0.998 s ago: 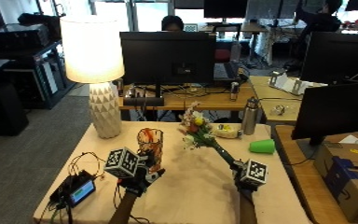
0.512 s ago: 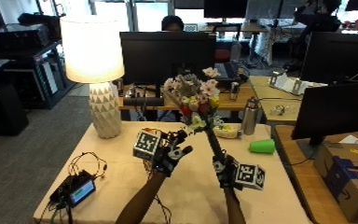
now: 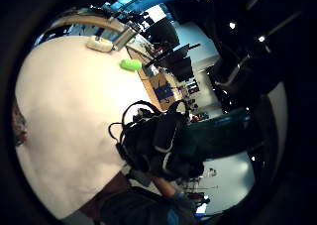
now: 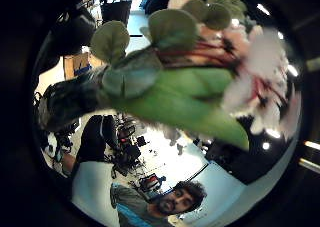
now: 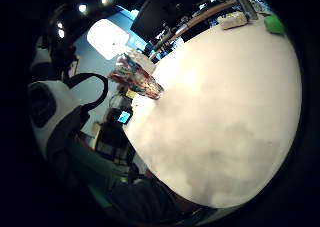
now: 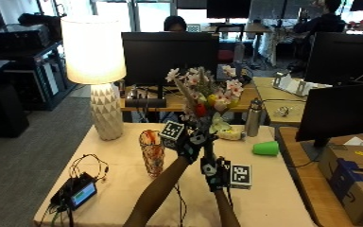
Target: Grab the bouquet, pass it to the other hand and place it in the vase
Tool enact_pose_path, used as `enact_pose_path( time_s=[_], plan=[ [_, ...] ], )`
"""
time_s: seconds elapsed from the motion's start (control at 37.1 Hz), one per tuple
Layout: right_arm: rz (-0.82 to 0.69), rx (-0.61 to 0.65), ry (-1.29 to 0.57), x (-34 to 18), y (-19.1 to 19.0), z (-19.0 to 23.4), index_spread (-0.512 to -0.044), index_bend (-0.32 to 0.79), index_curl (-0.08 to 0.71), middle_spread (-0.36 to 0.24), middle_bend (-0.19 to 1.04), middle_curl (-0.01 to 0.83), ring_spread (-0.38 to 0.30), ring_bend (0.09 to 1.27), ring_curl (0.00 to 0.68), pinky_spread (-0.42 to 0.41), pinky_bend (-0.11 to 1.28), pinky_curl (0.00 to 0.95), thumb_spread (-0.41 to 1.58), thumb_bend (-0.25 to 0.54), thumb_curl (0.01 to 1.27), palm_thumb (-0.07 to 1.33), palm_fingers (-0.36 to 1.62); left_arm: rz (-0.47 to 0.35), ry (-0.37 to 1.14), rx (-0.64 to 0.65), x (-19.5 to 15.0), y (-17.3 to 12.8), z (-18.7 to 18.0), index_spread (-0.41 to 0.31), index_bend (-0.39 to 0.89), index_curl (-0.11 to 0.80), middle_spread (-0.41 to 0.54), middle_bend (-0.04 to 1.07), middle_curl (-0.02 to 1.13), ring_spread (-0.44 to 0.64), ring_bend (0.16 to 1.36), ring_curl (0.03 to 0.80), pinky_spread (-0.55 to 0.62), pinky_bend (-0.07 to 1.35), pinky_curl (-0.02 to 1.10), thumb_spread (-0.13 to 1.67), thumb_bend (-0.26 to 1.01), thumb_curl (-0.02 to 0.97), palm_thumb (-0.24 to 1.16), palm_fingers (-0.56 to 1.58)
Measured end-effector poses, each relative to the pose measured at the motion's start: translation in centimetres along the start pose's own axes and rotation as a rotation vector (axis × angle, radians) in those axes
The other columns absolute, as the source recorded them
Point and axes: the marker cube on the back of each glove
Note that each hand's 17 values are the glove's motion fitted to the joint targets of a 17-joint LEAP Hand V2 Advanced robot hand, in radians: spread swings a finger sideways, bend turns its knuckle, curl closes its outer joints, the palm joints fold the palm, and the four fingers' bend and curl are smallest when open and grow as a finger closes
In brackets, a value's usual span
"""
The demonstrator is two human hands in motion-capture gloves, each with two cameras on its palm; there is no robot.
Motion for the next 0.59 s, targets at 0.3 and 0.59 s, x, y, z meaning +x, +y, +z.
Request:
enact_pose_path(
  time_s=[0.3, 0.59],
  plan=[
    [0.041, -0.020, 0.021, 0.5, 0.4, 1.5, -0.261, 0.17, 0.505, -0.183, 0.65, 0.571, -0.209, 0.90, 0.525, -0.304, 0.66, 0.462, 0.37, -0.031, 0.76, 0.98, 1.33, -0.132, 0.061, -0.025, -0.5, -0.5, 0.6, -0.263, 0.20, 0.348, -0.292, 0.31, 0.42, -0.26, 0.56, 0.323, -0.16, 0.36, 0.37, 0.69, 0.01, 0.501, 0.83, 1.29],
    [0.004, -0.051, 0.037, 0.0, 0.1, 2.4, -0.262, 0.17, 0.512, -0.183, 0.64, 0.574, -0.208, 0.89, 0.523, -0.304, 0.65, 0.459, 0.38, -0.029, 0.77, 0.98, 1.32, -0.110, -0.001, 0.015, 0.9, -0.3, -0.5, -0.332, 0.25, 0.422, -0.359, 0.57, 0.53, -0.35, 0.70, 0.415, -0.34, 0.41, 0.42, 0.54, -0.04, 0.557, 0.78, 1.46]
  ],
)
